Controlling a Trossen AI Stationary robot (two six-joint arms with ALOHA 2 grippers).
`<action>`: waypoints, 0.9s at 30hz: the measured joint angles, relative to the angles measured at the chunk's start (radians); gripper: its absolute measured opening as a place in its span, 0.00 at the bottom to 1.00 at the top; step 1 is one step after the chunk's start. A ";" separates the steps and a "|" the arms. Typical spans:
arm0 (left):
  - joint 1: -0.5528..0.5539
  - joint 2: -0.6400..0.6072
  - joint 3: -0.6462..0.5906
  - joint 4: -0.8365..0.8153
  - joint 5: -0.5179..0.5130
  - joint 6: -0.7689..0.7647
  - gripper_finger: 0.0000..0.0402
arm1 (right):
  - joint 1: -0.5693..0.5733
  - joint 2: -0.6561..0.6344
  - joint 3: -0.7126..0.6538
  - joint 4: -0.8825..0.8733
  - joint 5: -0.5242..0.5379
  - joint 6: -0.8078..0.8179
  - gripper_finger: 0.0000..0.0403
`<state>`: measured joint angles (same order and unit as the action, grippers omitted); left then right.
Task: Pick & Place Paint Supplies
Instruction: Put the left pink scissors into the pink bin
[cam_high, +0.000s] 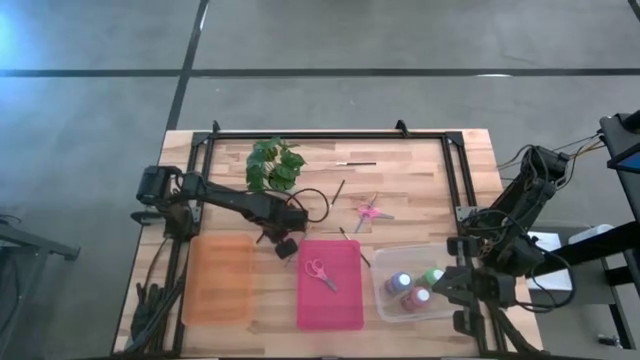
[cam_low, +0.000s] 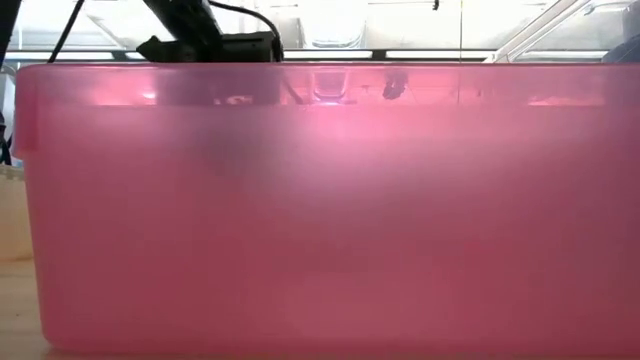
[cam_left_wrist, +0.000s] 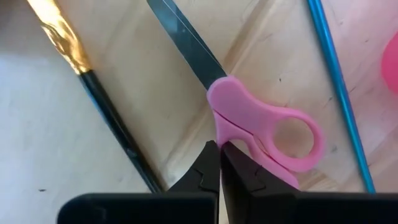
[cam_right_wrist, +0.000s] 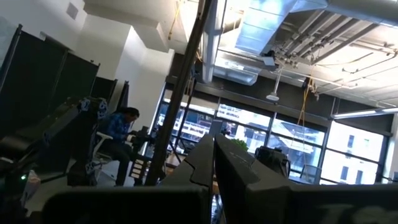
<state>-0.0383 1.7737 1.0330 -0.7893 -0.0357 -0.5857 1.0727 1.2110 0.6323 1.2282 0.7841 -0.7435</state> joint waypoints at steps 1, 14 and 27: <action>0.000 0.000 0.007 -0.008 -0.005 0.004 0.01 | 0.003 0.000 0.000 0.000 0.000 -0.001 0.02; 0.000 -0.002 0.098 -0.194 -0.068 0.010 0.01 | 0.025 0.000 0.000 0.001 0.001 -0.019 0.02; -0.050 -0.105 0.223 -0.215 -0.058 0.081 0.01 | 0.031 0.000 0.000 0.001 0.001 -0.022 0.02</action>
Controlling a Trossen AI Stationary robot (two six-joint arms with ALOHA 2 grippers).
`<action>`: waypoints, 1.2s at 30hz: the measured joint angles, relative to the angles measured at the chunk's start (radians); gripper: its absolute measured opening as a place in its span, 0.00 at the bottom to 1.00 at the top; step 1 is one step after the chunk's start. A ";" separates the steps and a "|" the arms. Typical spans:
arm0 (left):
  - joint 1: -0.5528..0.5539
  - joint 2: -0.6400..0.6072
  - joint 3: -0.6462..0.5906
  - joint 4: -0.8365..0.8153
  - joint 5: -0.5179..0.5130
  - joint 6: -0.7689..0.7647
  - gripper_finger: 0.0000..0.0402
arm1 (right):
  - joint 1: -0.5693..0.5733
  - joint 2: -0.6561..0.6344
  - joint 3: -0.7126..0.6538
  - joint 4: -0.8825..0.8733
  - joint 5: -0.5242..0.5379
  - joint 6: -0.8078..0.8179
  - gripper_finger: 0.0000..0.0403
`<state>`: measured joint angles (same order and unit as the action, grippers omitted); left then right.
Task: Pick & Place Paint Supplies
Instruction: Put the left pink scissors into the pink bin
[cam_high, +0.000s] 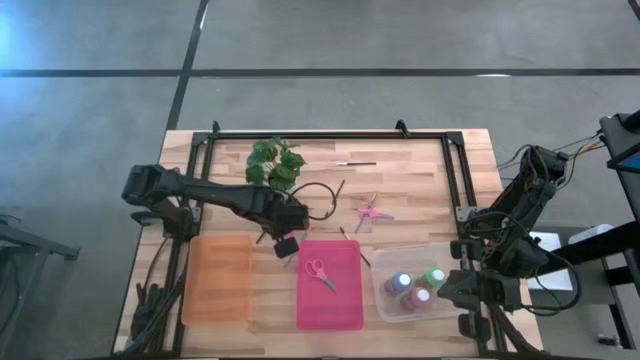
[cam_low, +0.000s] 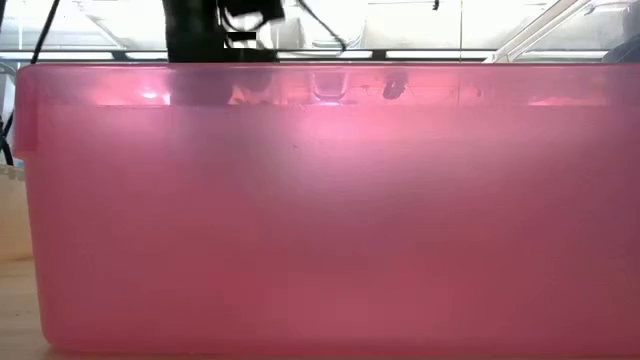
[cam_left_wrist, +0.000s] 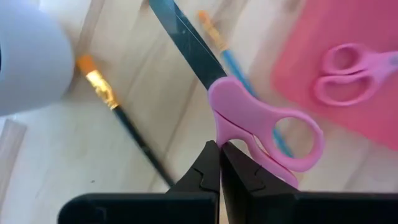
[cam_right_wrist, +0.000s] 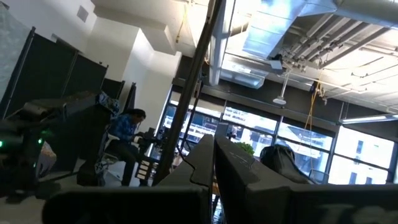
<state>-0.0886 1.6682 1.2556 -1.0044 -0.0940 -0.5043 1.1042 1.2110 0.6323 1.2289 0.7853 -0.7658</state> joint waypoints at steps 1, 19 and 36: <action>-0.008 -0.003 0.013 0.001 0.000 0.001 0.01 | 0.000 0.000 0.000 0.000 0.000 0.000 0.02; -0.164 0.034 0.099 0.194 0.040 -0.083 0.01 | 0.000 0.000 0.000 0.000 0.000 -0.003 0.02; -0.194 0.191 0.100 0.354 0.096 -0.139 0.01 | 0.000 0.000 0.001 -0.003 -0.001 0.003 0.02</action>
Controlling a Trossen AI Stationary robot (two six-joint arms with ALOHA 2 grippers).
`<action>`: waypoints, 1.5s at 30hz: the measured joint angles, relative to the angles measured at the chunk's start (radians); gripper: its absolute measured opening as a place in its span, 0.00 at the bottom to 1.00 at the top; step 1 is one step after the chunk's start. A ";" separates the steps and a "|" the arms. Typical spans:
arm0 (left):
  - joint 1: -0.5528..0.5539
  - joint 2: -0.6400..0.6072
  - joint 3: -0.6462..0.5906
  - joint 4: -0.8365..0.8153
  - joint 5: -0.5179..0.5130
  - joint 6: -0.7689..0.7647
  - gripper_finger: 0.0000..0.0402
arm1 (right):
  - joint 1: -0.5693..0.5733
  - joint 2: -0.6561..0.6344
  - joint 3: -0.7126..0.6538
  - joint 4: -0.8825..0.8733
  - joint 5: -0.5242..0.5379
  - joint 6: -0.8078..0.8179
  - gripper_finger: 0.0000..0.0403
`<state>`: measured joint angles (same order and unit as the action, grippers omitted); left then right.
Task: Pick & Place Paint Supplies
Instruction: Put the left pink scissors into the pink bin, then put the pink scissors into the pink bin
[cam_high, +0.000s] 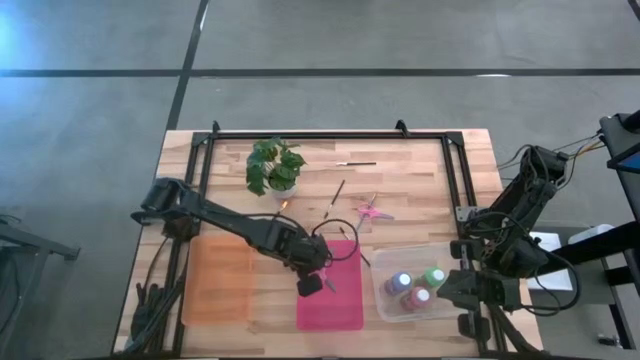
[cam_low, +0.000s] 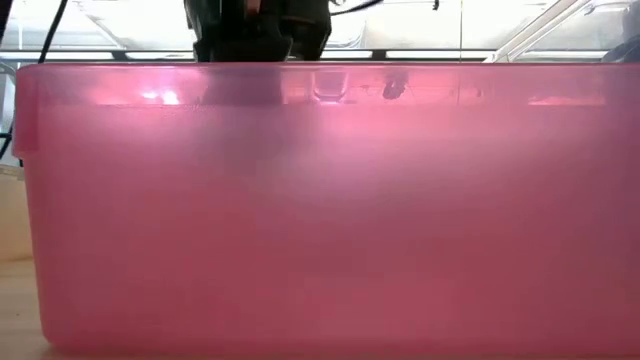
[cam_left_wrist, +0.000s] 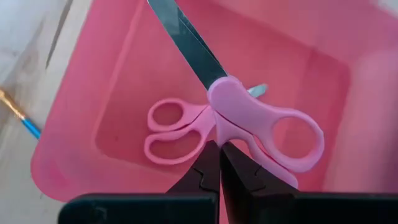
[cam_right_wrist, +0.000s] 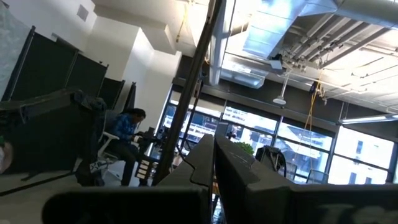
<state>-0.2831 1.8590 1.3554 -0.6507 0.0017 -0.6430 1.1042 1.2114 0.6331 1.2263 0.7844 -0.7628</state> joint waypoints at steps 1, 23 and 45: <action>0.000 0.009 0.000 -0.003 0.001 0.000 0.01 | 0.000 0.000 0.000 0.000 0.000 0.001 0.02; 0.001 0.017 0.001 0.005 0.002 0.045 0.19 | 0.000 0.000 0.000 0.000 0.000 0.004 0.02; -0.203 -0.282 0.011 0.162 -0.134 0.639 0.23 | -0.014 0.000 -0.001 0.001 0.204 -0.077 0.02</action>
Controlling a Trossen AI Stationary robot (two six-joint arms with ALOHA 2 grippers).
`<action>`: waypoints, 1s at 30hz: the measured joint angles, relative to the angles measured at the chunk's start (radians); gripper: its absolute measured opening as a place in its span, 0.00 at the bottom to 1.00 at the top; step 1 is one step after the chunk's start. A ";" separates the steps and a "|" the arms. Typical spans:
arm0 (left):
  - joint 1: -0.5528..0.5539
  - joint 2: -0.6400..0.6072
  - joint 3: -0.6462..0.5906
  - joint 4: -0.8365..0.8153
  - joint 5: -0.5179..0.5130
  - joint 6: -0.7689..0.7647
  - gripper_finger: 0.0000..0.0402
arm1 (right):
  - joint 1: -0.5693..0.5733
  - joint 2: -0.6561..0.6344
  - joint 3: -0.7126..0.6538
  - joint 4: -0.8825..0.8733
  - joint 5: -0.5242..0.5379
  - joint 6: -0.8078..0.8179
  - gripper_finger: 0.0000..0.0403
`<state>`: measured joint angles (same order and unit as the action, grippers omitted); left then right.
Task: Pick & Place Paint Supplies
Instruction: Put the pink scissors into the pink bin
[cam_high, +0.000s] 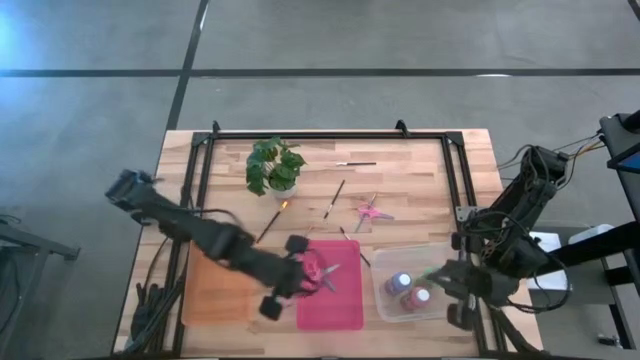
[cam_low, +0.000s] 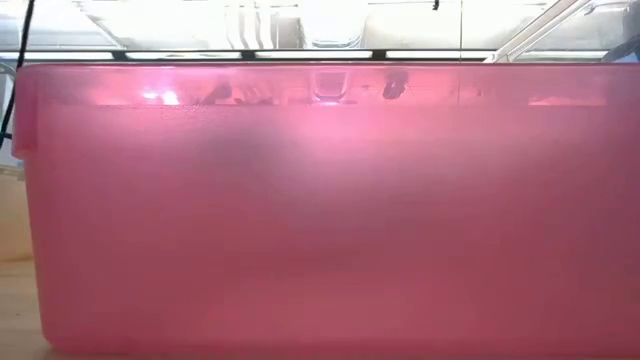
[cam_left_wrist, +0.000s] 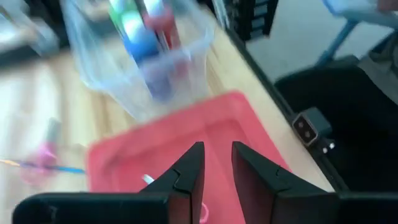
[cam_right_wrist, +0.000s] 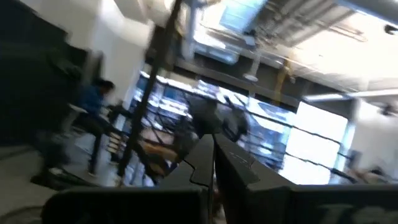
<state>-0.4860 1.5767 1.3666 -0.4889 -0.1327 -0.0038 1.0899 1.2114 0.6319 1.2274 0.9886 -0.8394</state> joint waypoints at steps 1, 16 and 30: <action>-0.026 -0.030 -0.006 0.003 -0.048 0.004 0.22 | -0.009 0.000 0.000 0.001 0.043 -0.010 0.02; -0.406 -0.458 -0.507 0.498 -0.696 0.059 0.23 | -0.285 -0.011 0.425 -0.758 0.516 0.157 0.02; -0.407 -0.521 -0.551 0.516 -0.694 0.056 0.23 | -0.862 0.107 1.015 -2.115 -0.426 1.027 0.02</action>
<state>-0.8932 1.0554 0.8157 0.0273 -0.8272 0.0525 0.2275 1.3187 1.6471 -0.8871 0.5623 0.1873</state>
